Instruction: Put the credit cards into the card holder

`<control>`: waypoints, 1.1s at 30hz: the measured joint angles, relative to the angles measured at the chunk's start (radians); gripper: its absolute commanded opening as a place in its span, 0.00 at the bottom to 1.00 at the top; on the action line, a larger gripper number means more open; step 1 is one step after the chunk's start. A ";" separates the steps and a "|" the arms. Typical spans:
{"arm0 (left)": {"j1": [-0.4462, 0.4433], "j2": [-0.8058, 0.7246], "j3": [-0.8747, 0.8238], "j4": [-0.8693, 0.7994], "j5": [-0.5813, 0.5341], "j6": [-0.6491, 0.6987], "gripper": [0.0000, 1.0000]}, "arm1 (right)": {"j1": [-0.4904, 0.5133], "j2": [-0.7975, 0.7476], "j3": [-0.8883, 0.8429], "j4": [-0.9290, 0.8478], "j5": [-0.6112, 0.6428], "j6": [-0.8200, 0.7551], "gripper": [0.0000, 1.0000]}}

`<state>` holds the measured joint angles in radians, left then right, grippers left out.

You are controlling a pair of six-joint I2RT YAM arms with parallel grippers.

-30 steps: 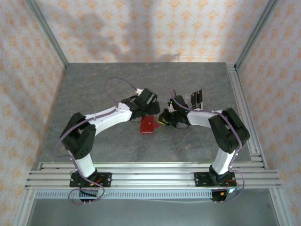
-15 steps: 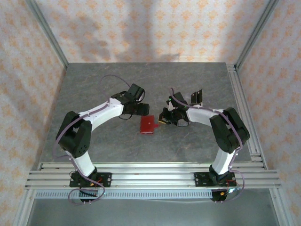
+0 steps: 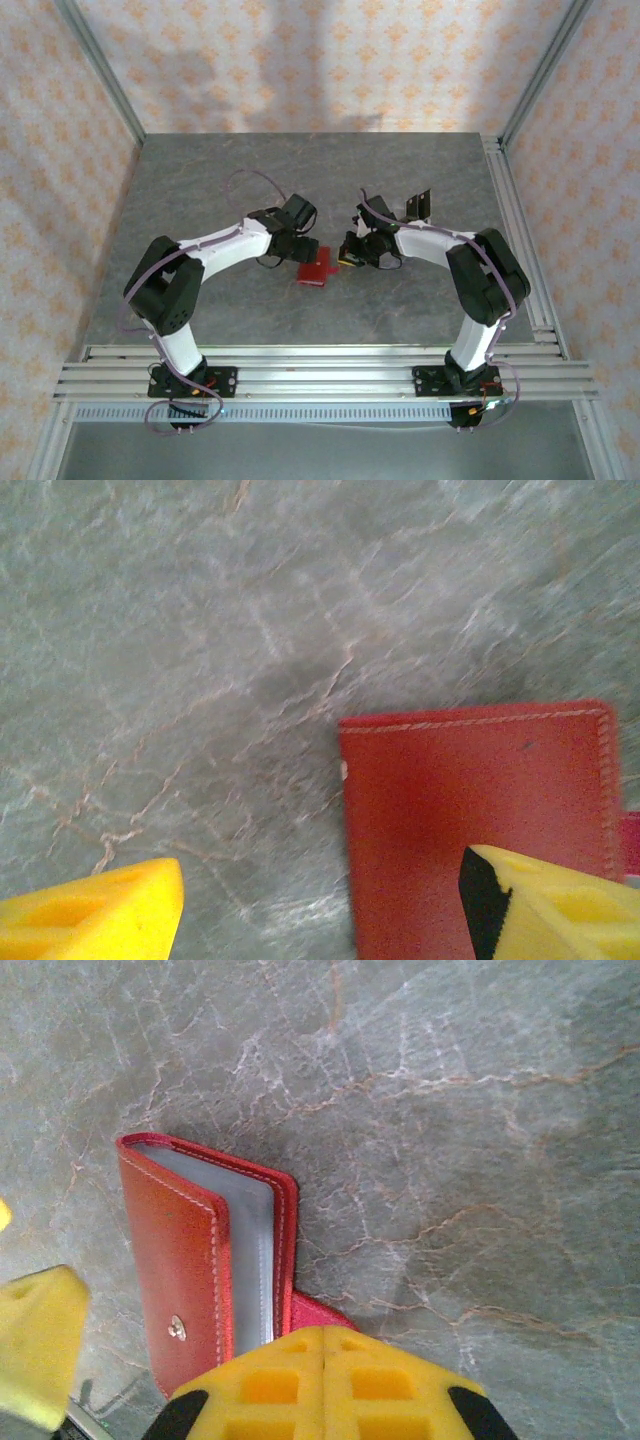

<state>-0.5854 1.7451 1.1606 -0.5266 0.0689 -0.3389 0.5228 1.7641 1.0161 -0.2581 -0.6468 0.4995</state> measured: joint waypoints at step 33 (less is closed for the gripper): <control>-0.045 0.016 -0.124 0.088 -0.071 -0.091 0.72 | 0.044 -0.021 0.058 -0.078 0.018 -0.003 0.00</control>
<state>-0.6300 1.7615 1.0370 -0.4389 -0.0017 -0.4297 0.5671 1.7435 1.0744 -0.3363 -0.6289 0.4969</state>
